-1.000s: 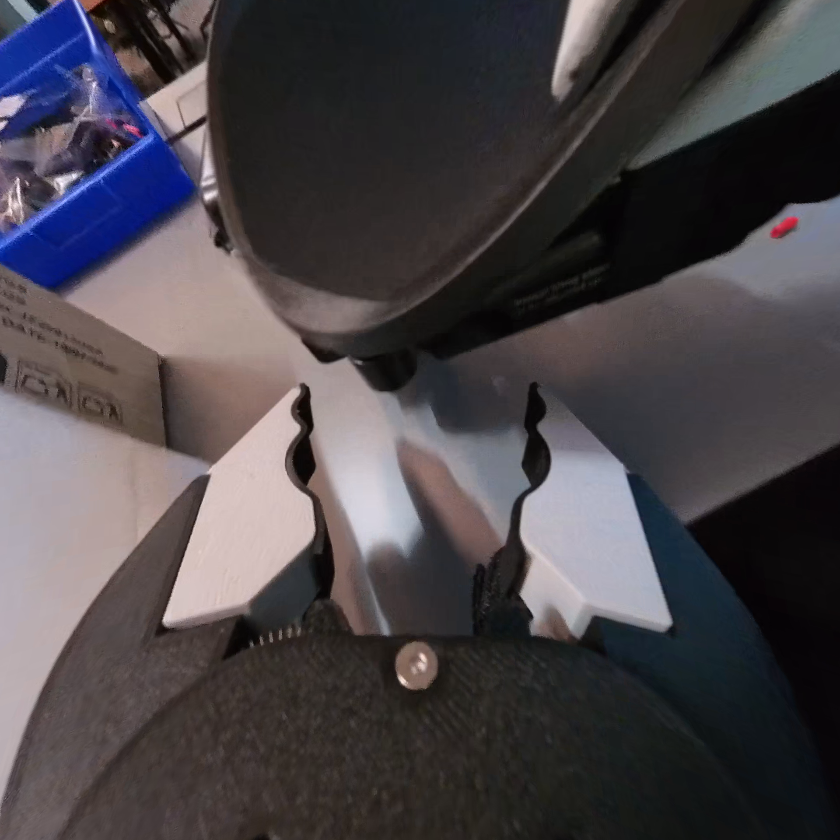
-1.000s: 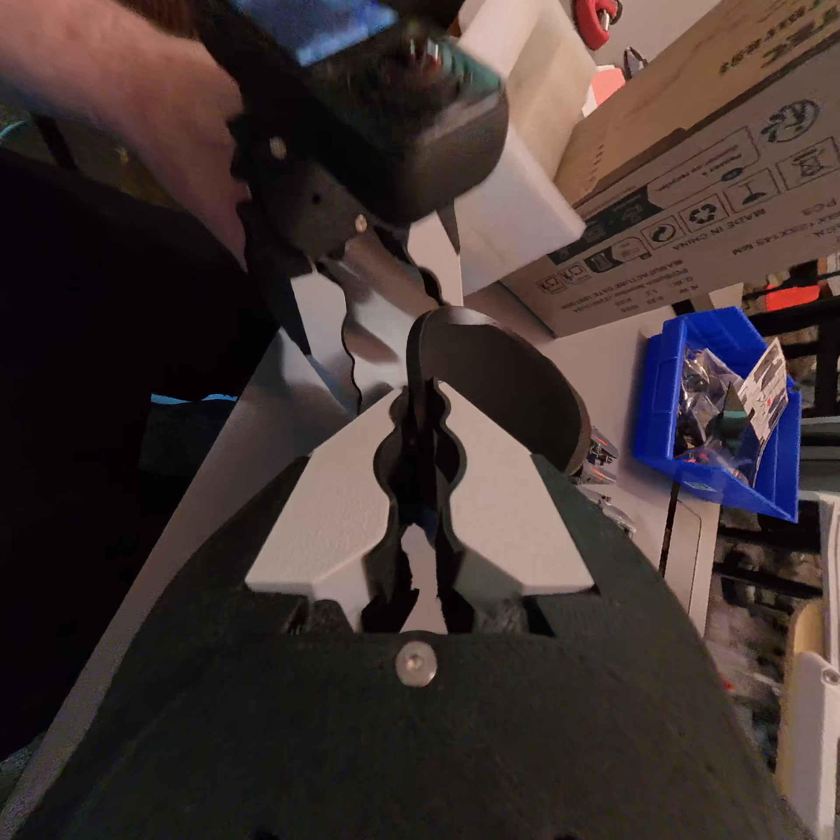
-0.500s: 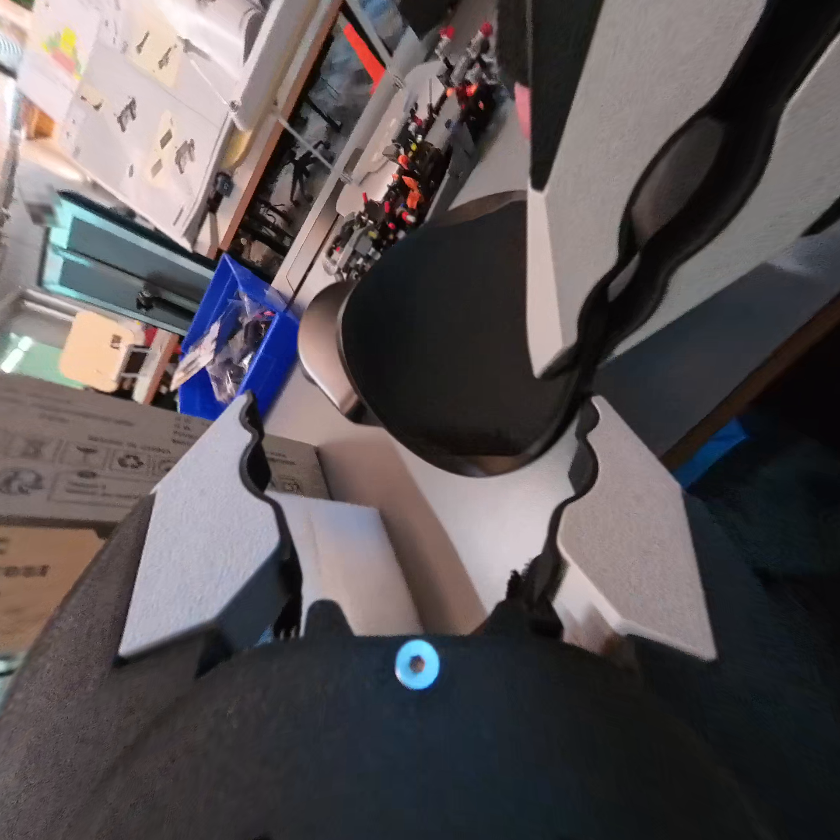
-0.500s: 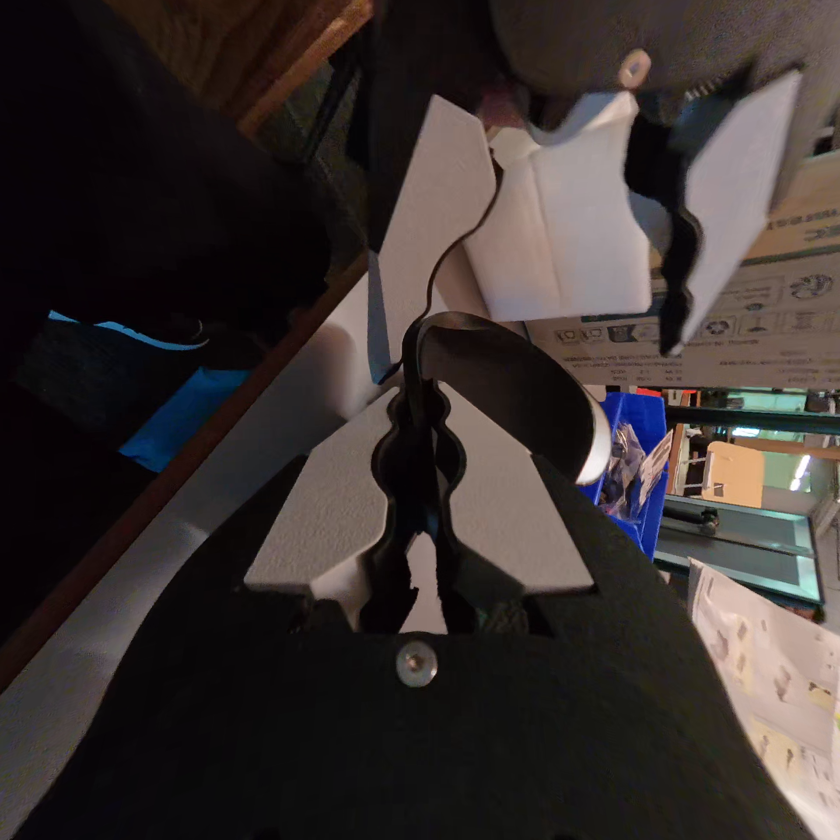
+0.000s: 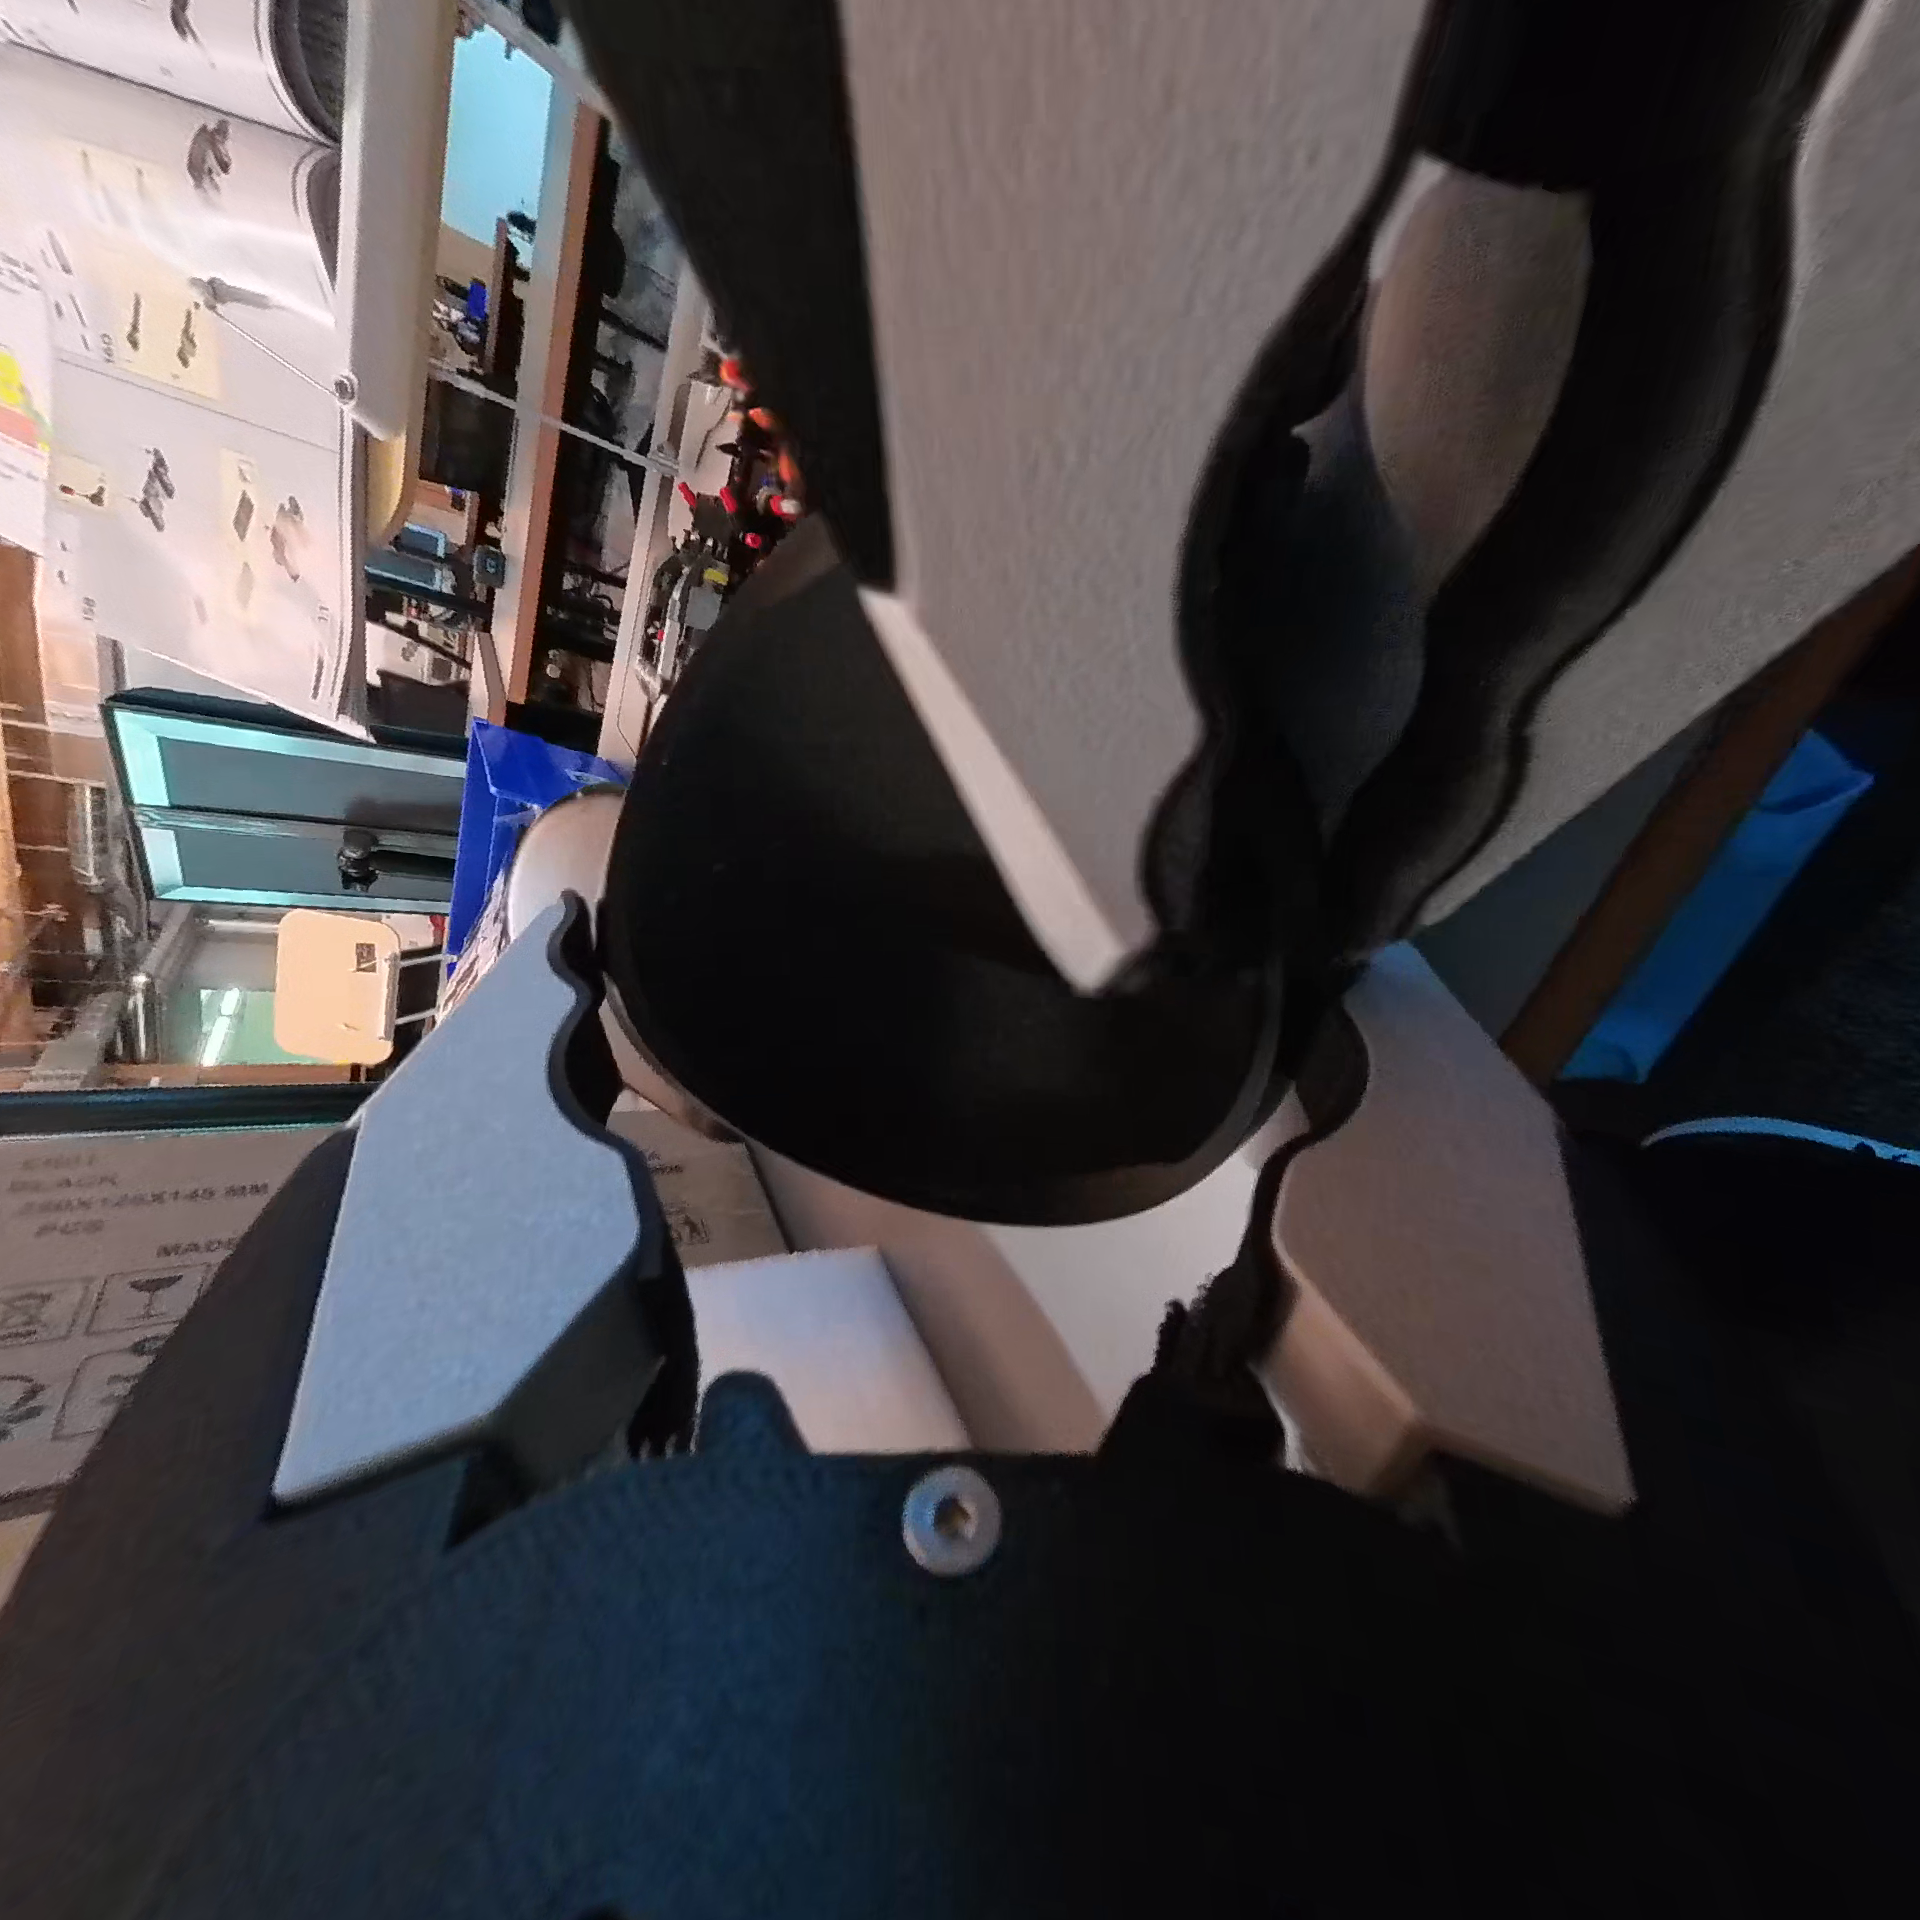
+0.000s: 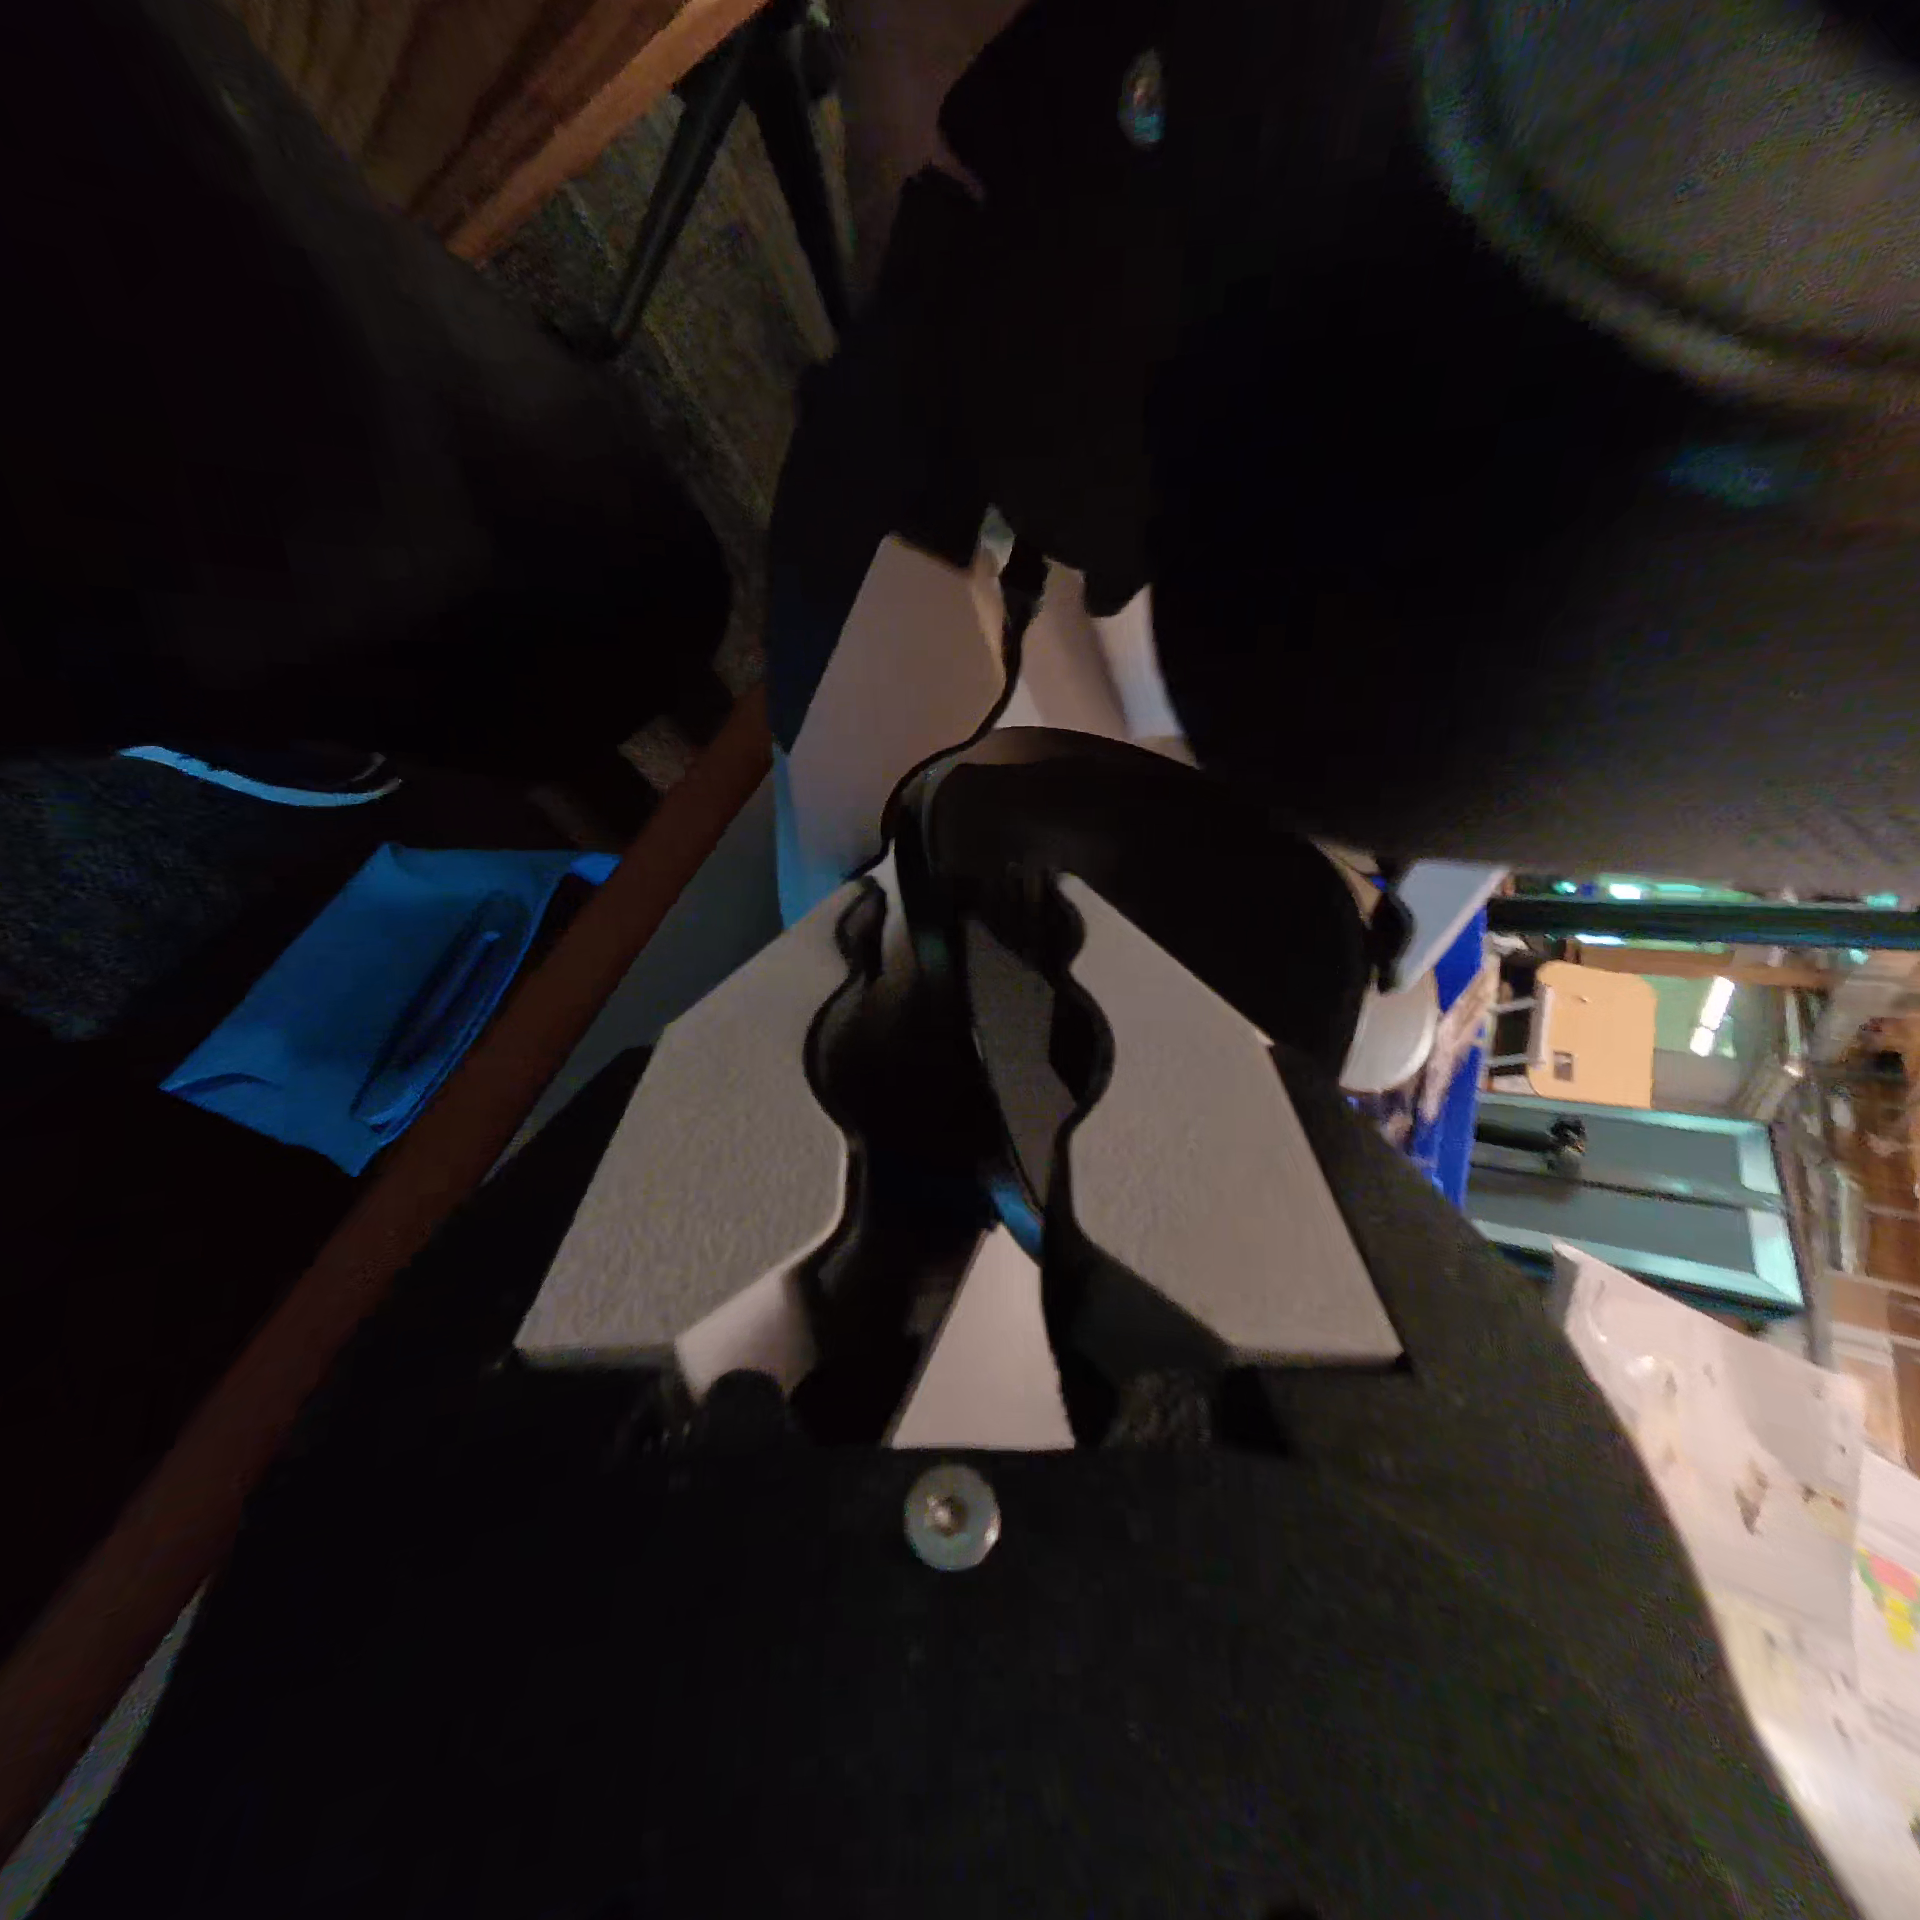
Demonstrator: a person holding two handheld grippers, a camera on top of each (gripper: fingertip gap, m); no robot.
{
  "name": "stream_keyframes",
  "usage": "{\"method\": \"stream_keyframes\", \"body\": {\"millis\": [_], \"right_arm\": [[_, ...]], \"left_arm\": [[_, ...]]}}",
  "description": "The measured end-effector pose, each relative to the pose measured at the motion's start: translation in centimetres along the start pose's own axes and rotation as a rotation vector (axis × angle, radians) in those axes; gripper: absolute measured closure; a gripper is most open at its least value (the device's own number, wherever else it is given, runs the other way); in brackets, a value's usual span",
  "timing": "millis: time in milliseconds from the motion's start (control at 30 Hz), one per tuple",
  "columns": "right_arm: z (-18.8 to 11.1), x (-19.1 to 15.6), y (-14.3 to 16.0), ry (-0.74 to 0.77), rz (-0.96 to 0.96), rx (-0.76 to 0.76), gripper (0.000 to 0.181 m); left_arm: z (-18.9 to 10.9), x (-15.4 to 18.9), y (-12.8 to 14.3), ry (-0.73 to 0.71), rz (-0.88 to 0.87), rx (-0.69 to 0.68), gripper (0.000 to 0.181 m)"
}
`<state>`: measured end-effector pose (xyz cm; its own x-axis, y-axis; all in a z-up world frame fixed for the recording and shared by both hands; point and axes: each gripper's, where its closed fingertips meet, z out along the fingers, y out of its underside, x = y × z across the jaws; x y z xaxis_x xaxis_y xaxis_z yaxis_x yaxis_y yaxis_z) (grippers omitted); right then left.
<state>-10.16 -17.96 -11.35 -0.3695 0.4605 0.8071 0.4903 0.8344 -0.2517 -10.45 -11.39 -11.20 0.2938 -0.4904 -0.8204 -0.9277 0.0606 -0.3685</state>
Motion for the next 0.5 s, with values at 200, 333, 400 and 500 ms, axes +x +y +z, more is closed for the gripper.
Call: {"method": "stream_keyframes", "body": {"millis": [200, 333, 400, 500], "right_arm": [[-4.3, 0.6, -0.1, 0.007, 0.212, 0.145, 0.145], [-7.5, 4.1, 4.0, -0.072, 0.638, 0.33, 0.15], [-7.6, 5.1, 6.1, -0.196, 0.859, 0.401, 0.151], [-5.6, 4.3, 8.4, -0.377, 1.023, 0.399, 0.153]], "left_arm": [[-0.1, 0.0, 0.0, -0.024, -0.011, 0.058, 0.048], [-0.3, 0.0, 0.2, -0.039, -0.063, 0.101, 0.045], [-0.4, 0.1, 0.3, -0.057, -0.08, 0.119, 0.048], [-0.8, 0.2, 0.7, -0.078, -0.134, 0.149, 0.048]]}}
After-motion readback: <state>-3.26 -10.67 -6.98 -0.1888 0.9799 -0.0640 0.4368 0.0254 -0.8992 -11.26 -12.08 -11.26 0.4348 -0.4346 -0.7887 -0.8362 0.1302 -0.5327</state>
